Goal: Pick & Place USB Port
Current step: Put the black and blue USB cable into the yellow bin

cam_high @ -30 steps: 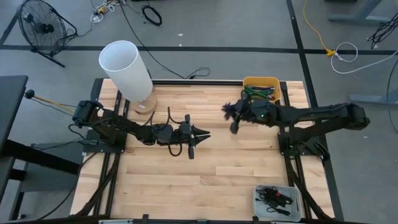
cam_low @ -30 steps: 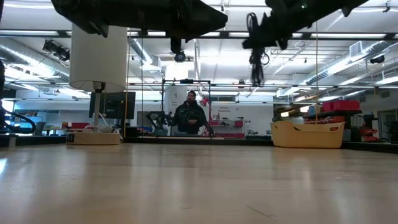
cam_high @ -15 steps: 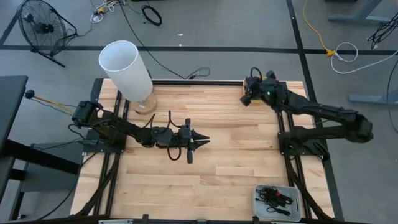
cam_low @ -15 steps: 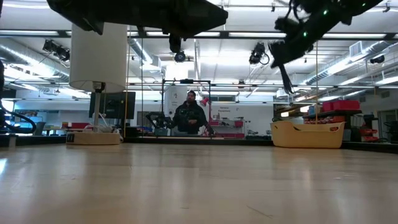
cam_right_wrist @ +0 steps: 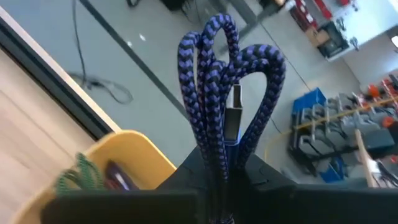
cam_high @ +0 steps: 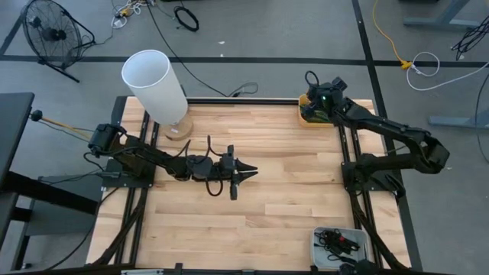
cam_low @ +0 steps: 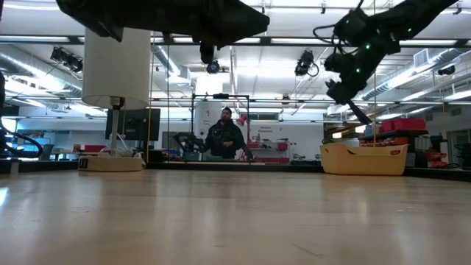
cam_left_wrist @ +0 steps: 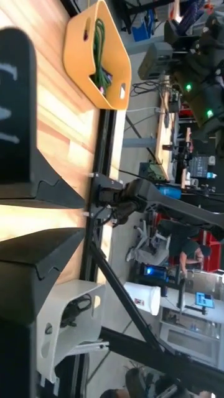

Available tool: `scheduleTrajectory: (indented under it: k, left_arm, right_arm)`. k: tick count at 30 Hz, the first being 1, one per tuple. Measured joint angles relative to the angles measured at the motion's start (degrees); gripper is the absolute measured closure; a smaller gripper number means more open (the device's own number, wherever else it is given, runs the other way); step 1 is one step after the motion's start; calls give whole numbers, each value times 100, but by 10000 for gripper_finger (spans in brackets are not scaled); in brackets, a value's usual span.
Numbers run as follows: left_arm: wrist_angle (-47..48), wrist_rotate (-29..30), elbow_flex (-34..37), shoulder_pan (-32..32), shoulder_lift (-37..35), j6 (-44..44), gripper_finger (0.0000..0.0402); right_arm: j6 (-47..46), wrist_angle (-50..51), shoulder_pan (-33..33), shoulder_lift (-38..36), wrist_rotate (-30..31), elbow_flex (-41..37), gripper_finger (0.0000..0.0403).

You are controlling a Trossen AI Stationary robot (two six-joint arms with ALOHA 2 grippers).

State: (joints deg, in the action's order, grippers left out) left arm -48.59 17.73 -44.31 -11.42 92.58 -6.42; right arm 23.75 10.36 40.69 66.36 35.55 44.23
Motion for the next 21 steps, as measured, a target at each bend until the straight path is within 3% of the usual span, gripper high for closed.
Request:
scheduleTrajectory:
  k: [13,21]
  left_arm:
    - [95,-2,6,20,0,173,340]
    - [169,1,6,39,0,172,340]
  right_arm:
    - [609,-6,282,1157,491,-9,378]
    - [445,146,478,1269,72,-11,378]
